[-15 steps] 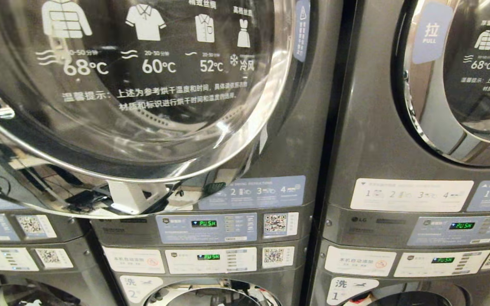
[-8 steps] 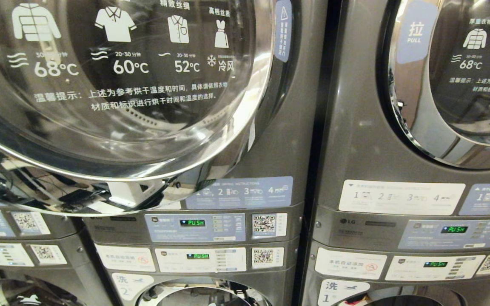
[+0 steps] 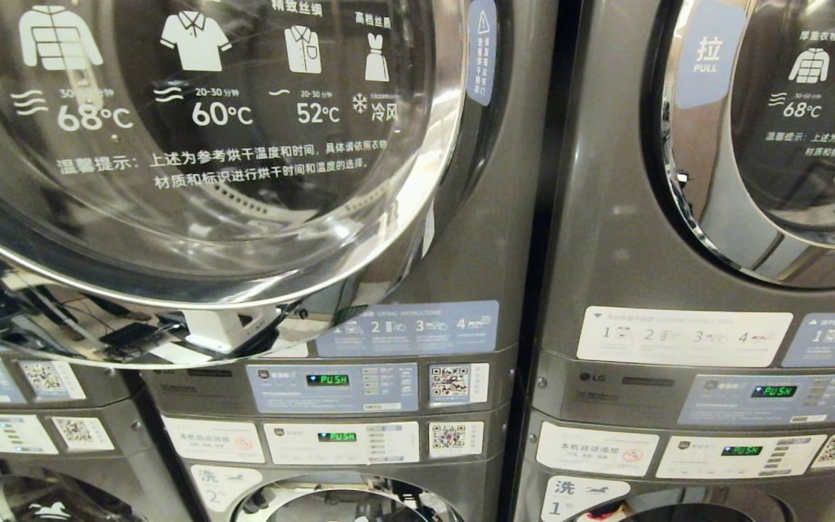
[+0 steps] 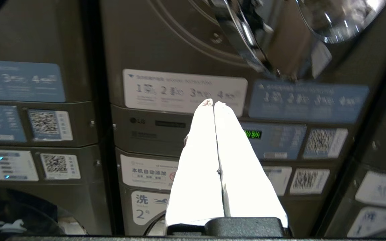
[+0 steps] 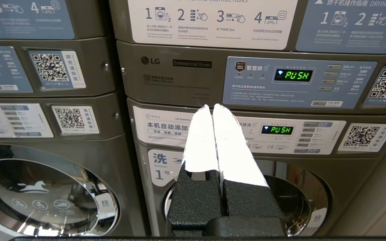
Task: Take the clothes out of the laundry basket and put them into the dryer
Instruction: Open the dryer
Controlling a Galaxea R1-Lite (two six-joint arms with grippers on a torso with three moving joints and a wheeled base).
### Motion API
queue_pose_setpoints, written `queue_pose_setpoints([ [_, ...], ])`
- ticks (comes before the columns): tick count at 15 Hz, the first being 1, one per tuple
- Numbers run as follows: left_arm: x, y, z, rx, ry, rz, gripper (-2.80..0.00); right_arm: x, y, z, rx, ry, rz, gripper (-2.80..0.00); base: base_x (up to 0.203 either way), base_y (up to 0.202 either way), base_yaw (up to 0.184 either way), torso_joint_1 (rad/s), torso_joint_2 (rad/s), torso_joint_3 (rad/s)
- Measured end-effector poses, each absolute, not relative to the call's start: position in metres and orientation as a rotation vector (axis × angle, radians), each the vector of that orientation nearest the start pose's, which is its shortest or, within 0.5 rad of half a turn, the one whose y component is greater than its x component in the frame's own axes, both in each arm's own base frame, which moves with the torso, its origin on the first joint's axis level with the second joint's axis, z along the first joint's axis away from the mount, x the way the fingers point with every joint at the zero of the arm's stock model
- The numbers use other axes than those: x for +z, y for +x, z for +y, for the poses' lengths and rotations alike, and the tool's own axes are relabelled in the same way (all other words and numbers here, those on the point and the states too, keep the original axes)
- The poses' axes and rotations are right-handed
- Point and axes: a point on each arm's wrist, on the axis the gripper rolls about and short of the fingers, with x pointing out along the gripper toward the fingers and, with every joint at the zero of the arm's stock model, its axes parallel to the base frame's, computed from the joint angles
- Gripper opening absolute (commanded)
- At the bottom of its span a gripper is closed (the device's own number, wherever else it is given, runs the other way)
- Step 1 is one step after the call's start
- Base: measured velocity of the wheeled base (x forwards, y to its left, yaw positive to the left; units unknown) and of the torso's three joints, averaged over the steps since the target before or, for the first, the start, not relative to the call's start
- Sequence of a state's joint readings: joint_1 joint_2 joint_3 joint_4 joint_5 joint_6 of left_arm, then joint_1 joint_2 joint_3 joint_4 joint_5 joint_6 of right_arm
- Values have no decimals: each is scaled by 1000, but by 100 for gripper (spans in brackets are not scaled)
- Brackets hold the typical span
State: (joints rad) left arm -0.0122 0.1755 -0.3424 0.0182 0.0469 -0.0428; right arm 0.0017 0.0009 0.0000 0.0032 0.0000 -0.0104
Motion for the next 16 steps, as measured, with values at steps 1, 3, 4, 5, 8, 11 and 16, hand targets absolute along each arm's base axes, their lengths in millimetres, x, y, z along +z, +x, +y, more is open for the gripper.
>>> queue_pose_setpoints([
  [1,190,-27,2,65,-89,-143,-280,75,-23,0,1,-10,4,-280,0,0,0,0,0,0],
  [3,218,-2,4,141,-187,-118,-280,75,-23,0,2,-11,4,-280,0,0,0,0,0,0],
  [4,230,16,4,179,-242,-105,-280,75,-23,0,4,-18,4,-280,0,0,0,0,0,0],
  [5,236,30,5,203,-280,-95,-280,75,-23,0,6,-20,4,-280,0,0,0,0,0,0],
  [8,248,79,9,247,-384,-88,-280,75,-23,0,2,-16,4,-280,0,0,0,0,0,0],
  [11,243,97,16,159,-401,-42,-280,75,-23,0,1,-15,4,-280,0,0,0,0,0,0],
  [16,227,82,11,-13,-403,-2,-280,75,-23,0,3,-18,4,-280,0,0,0,0,0,0],
])
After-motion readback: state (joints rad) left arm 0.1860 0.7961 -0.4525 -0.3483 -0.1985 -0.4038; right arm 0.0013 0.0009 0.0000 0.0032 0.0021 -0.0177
